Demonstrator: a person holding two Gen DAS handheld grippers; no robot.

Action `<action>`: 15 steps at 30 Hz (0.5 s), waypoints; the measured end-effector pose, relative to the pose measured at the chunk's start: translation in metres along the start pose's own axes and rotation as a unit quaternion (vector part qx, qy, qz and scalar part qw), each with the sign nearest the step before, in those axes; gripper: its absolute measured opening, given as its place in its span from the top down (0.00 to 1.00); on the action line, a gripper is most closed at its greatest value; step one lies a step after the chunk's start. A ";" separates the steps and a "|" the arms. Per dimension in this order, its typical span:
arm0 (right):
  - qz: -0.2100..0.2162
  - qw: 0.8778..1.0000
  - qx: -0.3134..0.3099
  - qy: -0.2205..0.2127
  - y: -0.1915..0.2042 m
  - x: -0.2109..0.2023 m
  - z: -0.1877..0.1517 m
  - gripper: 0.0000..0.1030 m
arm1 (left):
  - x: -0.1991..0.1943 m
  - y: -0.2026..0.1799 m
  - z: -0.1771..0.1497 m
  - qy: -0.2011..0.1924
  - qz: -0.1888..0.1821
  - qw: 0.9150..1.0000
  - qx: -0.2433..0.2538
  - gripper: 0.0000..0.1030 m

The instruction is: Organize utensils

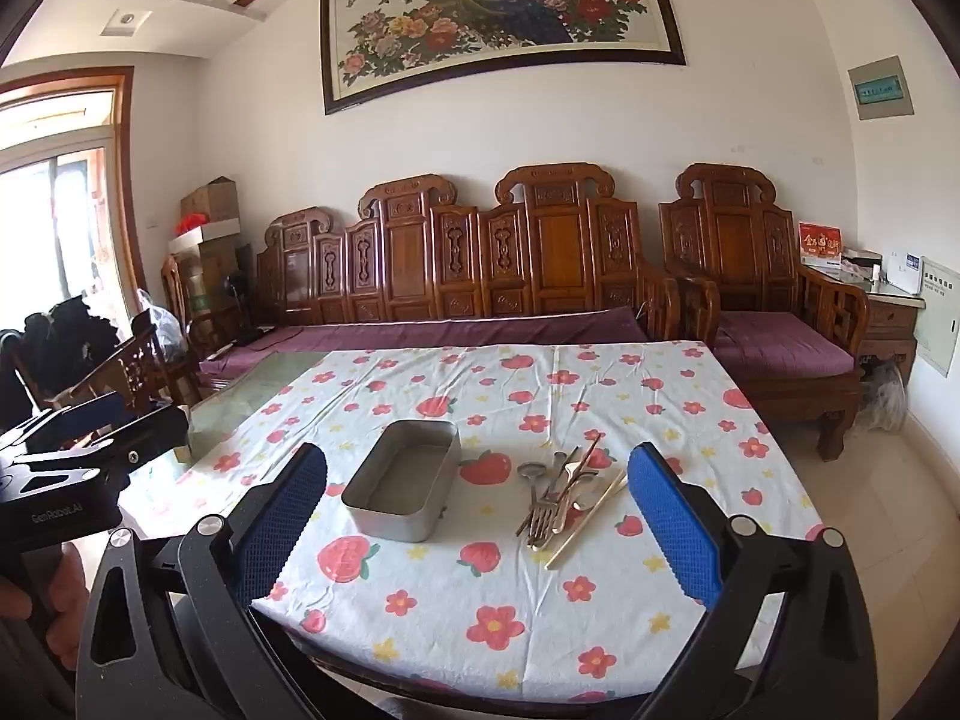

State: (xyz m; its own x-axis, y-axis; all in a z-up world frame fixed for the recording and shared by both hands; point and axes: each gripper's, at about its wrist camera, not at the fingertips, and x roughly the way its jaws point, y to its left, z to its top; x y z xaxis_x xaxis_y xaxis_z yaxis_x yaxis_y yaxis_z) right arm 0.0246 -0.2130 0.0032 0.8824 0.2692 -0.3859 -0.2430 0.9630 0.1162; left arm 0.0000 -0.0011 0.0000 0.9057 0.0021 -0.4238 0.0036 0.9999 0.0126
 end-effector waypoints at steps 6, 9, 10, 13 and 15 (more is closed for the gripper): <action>0.002 1.000 0.000 0.001 0.001 0.000 0.000 0.02 | 0.000 0.000 0.001 -0.001 -0.002 1.000 -0.001 0.06; 0.001 1.000 0.001 0.000 0.000 -0.001 0.001 0.02 | 0.000 -0.002 0.001 -0.002 -0.002 1.000 0.000 0.06; 0.001 1.000 0.002 0.000 0.000 -0.001 0.001 0.02 | 0.000 -0.003 0.001 -0.002 -0.002 1.000 0.001 0.06; 0.001 1.000 0.001 0.000 0.001 -0.001 0.000 0.02 | 0.001 -0.006 0.001 -0.002 -0.001 1.000 0.002 0.06; 0.001 1.000 0.002 0.000 0.001 -0.001 0.001 0.02 | 0.001 -0.008 0.001 -0.002 -0.002 1.000 0.003 0.06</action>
State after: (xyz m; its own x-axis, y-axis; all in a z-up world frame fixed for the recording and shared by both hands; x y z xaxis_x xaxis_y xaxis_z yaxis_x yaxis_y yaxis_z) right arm 0.0240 -0.2122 0.0042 0.8816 0.2718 -0.3858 -0.2441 0.9623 0.1202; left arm 0.0011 -0.0095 0.0004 0.9077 -0.0012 -0.4196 0.0089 0.9998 0.0165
